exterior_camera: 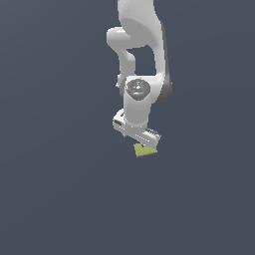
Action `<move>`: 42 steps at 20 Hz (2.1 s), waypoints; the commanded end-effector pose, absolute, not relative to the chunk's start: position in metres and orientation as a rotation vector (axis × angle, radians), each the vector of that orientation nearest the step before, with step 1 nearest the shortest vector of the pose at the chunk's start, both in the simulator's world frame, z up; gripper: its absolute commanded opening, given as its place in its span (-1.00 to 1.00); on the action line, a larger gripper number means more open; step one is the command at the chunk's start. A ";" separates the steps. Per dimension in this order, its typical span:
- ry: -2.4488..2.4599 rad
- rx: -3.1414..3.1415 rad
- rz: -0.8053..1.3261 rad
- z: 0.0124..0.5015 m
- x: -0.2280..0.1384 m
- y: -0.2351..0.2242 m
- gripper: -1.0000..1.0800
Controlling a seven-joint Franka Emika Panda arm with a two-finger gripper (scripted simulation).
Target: Pick up the object and move it to a goal position.
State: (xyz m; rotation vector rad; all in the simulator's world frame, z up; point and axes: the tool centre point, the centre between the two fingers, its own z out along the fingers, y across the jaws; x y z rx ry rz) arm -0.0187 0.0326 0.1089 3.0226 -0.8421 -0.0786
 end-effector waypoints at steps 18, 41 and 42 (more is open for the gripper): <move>-1.546 2.731 -0.036 0.078 -0.025 0.072 0.92; -1.938 2.472 -0.001 0.060 -0.031 0.093 0.92; -1.938 2.472 -0.001 0.060 -0.031 0.093 0.92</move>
